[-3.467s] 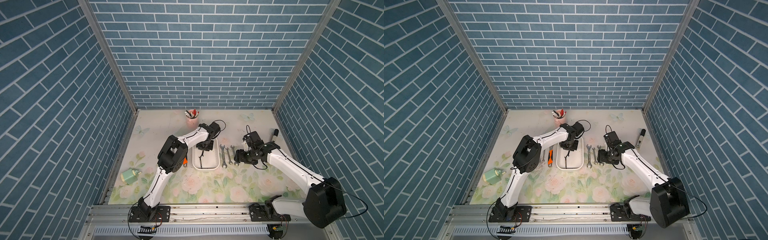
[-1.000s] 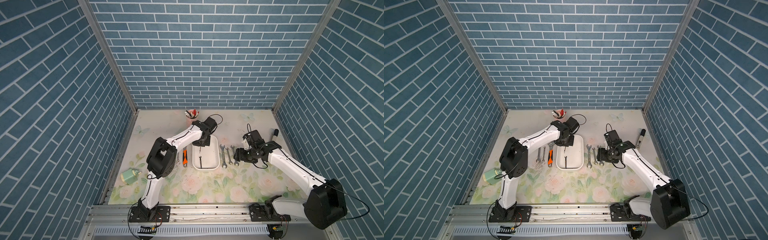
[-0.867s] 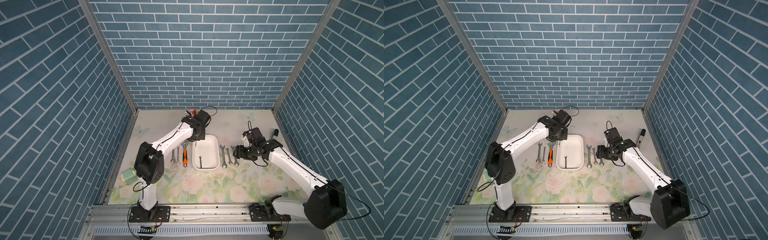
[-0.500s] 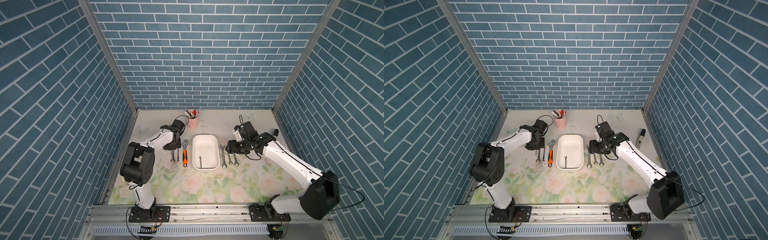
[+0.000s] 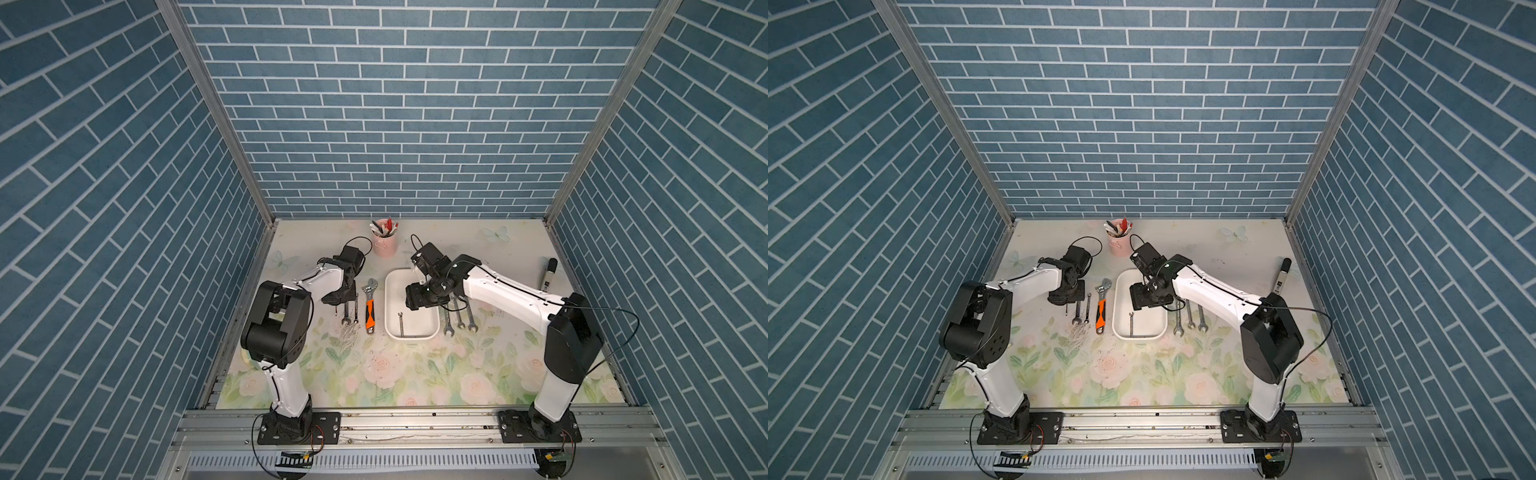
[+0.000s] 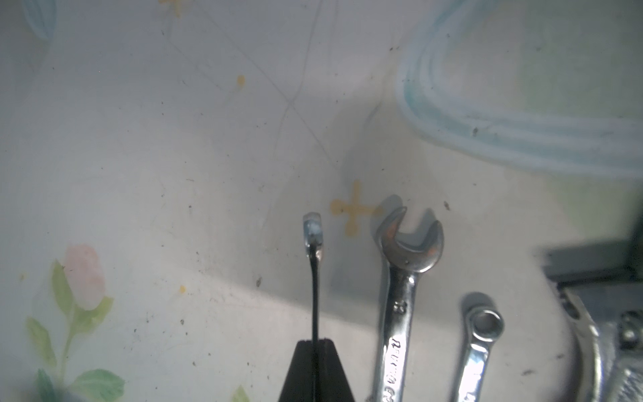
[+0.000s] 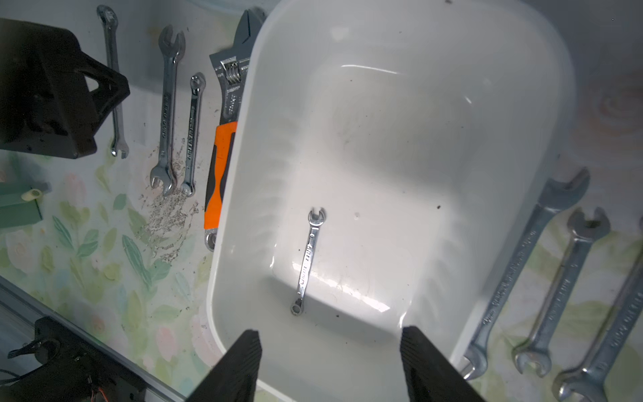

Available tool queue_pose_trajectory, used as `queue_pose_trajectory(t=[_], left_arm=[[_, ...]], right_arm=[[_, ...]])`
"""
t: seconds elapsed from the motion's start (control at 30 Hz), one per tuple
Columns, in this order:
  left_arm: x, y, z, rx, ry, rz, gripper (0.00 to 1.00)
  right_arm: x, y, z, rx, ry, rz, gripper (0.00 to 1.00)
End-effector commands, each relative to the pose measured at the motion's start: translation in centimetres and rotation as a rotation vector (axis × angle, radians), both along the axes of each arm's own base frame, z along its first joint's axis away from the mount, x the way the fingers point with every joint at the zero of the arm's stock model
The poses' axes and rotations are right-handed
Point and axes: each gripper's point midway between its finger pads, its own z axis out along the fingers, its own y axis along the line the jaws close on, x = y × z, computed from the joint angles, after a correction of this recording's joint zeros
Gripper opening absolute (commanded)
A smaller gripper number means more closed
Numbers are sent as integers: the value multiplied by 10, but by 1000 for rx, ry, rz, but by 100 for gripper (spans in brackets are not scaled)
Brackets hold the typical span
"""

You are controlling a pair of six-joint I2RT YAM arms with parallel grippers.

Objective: Take out the wrench from the storage box
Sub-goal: Place the wrench at the center of the board.

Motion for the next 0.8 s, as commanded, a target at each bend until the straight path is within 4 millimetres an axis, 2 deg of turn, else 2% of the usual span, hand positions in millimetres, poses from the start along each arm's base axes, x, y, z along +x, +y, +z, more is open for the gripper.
queue_pose_trajectory(t=[0.0, 0.23, 0.3, 0.37, 0.4, 0.47, 0.63, 0.77], left_arm=[[-4, 5, -13, 11, 21, 10, 0], [-16, 1, -30, -24, 72, 9, 2], [-16, 1, -27, -29, 69, 15, 9], [-15, 0, -23, -36, 64, 21, 27], [-14, -1, -19, -43, 56, 23, 35], [-12, -4, -10, -67, 40, 23, 42], [-8, -2, 25, -117, -24, 42, 49], [-5, 7, 60, -174, -110, 80, 55]], right_arm=[[-1, 6, -8, -31, -3, 42, 68], [-8, 19, -29, -48, -12, 124, 72], [-11, 20, -37, -59, -9, 149, 74], [-12, 22, -44, -74, -13, 168, 75], [-13, 22, -46, -80, -16, 178, 76], [-13, 23, -53, -92, -17, 193, 77], [-19, 25, -66, -118, 0, 219, 77], [-19, 23, -78, -163, -10, 223, 77]])
